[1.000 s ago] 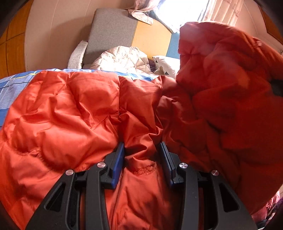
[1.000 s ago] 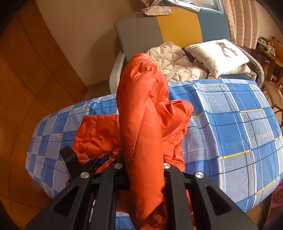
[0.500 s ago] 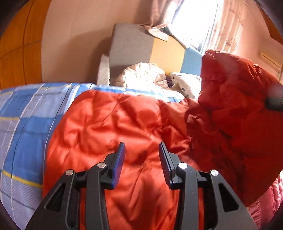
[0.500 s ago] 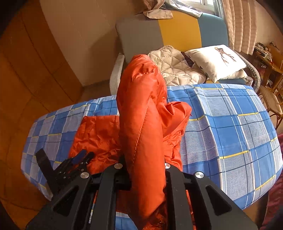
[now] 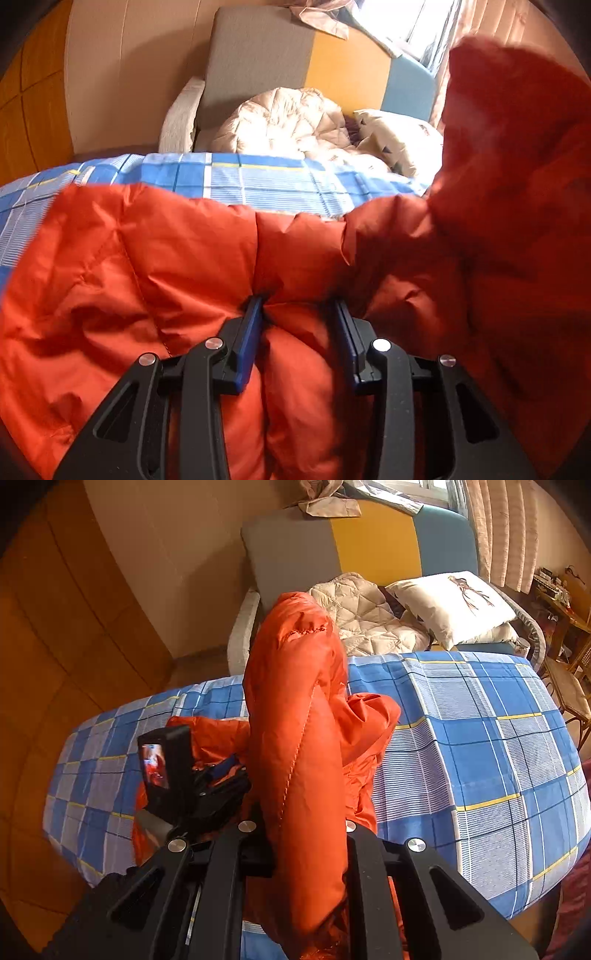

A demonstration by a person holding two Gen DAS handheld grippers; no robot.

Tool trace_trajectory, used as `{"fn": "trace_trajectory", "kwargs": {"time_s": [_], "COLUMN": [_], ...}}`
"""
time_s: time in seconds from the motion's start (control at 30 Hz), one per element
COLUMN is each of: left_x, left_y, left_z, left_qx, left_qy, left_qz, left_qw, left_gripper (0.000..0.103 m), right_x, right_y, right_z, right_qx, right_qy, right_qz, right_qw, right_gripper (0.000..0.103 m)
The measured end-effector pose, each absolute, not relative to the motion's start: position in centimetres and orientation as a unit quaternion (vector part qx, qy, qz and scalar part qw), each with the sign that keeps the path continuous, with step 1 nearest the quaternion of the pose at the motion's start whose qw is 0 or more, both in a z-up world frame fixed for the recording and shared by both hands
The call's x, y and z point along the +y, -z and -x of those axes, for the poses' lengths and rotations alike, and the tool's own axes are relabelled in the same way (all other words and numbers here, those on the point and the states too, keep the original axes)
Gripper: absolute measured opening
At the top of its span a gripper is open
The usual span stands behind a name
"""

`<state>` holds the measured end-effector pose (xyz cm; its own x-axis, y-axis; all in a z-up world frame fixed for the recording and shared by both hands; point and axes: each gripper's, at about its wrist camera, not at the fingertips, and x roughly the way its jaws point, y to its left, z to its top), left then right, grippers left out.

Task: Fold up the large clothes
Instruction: 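Lift the held jacket edge with the right tool and fold it over the bundle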

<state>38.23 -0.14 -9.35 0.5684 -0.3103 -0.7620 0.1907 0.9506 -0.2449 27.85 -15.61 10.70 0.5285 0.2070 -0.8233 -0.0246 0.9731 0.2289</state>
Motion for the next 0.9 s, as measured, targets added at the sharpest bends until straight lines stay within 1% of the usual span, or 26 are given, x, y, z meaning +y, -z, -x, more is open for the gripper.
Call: {"fn": "trace_trajectory", "kwargs": {"time_s": [0.1,0.23,0.33,0.4,0.5,0.63,0.7,0.73,0.9], "left_x": [0.2,2.7,6.3,8.9,12.0,14.8,15.7,16.1,17.3], "left_y": [9.1,6.9,4.8,4.3,5.3,6.3,6.3,6.4,6.5], "left_z": [-38.0,-35.7,-32.8,-31.0,-29.4,-28.1,-27.8,-27.7,-27.6], "left_qx": [0.442,0.420,0.387,0.377,0.390,0.403,0.405,0.405,0.415], "left_qy": [0.147,0.156,0.147,0.131,0.100,0.078,0.072,0.074,0.070], "left_qz": [0.077,0.099,0.107,0.102,0.088,0.098,0.096,0.096,0.087], "left_qw": [0.882,0.889,0.904,0.911,0.911,0.907,0.906,0.906,0.903], "left_gripper": [0.038,0.039,0.040,0.040,0.040,0.040,0.040,0.042,0.042], "right_x": [-14.6,-12.7,-11.1,-9.9,-7.9,-4.8,-3.1,-2.1,1.2], "right_y": [-10.7,-11.0,-11.4,-11.4,-11.0,-9.4,-8.5,-8.0,-6.2], "right_z": [-27.8,-27.7,-27.6,-27.6,-27.6,-27.7,-27.7,-27.8,-28.5], "right_qx": [0.480,0.477,0.474,0.474,0.475,0.478,0.481,0.482,0.487], "right_qy": [-0.072,-0.073,-0.071,-0.068,-0.058,-0.057,-0.062,-0.064,-0.072], "right_qz": [-0.093,-0.075,-0.060,-0.051,-0.054,-0.086,-0.099,-0.100,-0.128], "right_qw": [0.869,0.873,0.876,0.877,0.877,0.872,0.869,0.868,0.861], "right_gripper": [0.012,0.012,0.012,0.012,0.012,0.012,0.012,0.012,0.012]}}
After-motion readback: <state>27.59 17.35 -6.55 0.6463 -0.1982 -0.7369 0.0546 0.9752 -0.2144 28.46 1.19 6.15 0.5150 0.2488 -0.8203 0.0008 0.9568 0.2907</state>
